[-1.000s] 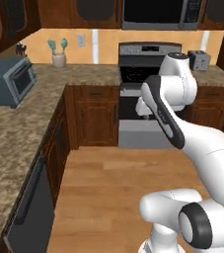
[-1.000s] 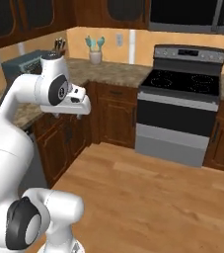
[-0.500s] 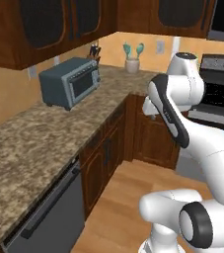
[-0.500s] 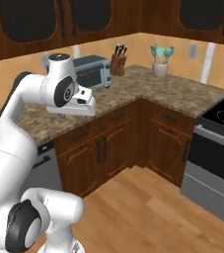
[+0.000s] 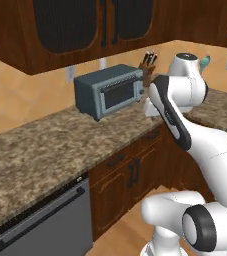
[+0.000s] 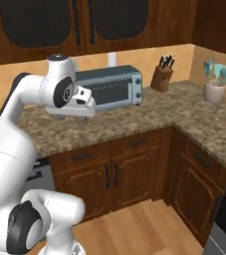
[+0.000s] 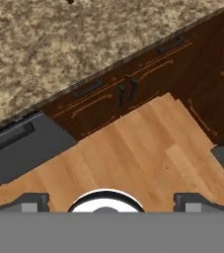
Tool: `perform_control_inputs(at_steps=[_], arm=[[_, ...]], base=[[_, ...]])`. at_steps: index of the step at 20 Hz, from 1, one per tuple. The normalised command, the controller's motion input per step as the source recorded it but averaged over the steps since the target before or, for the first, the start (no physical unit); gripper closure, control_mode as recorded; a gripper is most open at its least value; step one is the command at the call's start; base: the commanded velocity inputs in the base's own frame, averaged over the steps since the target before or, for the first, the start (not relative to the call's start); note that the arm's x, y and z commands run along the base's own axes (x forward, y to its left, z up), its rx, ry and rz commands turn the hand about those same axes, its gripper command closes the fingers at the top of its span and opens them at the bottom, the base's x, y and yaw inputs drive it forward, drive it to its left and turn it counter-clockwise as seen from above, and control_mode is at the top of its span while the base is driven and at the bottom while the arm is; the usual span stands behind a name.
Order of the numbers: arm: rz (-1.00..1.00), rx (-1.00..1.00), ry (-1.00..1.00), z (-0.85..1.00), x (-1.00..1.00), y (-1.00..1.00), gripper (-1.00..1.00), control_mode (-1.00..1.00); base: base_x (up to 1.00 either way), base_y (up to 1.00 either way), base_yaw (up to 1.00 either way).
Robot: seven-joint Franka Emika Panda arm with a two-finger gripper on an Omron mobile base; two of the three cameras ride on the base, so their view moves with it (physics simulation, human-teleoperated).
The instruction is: Navigate to the toaster oven.
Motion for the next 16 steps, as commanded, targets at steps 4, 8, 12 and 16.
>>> perform_control_inputs(at_steps=[4, 8, 12, 16], arm=[[0.0, 0.0, 0.0, 0.0, 0.0, 0.0, -1.0, 1.0], [0.0, 0.0, 0.0, 0.0, 0.0, 0.0, -1.0, 1.0], [0.0, 0.0, 0.0, 0.0, 0.0, 0.0, -1.0, 1.0], [0.0, 0.0, 0.0, 0.0, 0.0, 0.0, -1.0, 1.0]], base=[[0.93, -0.71, 0.61], [0.74, -0.72, 0.54], [0.59, -0.71, 0.47], [0.68, -0.54, 0.39]])
